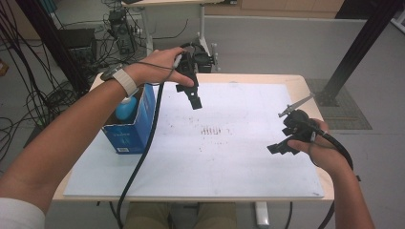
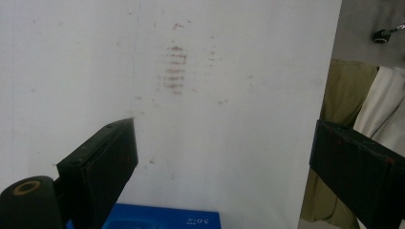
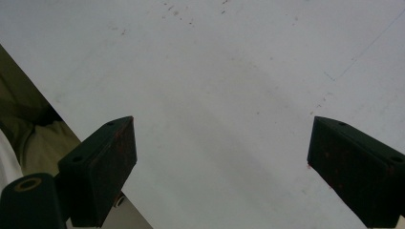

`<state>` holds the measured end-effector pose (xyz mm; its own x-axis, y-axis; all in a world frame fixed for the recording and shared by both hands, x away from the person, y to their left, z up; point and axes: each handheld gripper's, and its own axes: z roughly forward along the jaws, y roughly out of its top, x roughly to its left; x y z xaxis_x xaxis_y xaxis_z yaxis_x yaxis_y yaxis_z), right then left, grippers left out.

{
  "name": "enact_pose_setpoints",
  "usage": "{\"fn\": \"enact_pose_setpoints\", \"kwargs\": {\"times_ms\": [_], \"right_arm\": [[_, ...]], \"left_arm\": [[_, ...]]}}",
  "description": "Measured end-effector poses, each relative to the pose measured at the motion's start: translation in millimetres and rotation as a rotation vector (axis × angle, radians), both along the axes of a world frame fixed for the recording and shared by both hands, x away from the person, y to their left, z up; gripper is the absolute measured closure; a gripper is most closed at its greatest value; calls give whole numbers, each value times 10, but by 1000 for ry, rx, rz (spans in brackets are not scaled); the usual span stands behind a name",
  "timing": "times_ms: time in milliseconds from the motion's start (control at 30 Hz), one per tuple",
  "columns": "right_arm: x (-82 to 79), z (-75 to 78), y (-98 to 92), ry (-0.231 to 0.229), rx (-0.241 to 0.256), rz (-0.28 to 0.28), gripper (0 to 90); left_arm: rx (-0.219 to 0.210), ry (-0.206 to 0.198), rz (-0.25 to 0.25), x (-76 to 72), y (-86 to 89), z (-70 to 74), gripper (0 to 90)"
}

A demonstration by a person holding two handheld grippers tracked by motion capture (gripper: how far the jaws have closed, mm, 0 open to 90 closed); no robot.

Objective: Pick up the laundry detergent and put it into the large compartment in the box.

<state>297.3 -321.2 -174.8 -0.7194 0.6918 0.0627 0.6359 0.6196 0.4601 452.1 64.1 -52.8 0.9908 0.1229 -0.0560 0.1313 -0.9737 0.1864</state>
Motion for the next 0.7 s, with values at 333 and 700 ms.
{"fn": "enact_pose_setpoints", "kwargs": {"times_ms": [333,700], "right_arm": [[-5,-26,-18,2,4,0,93],[-28,-25,-28,0,6,-4,94]], "left_arm": [[3,4,14,18,10,-29,98],[0,2,19,14,21,-35,98]]}}
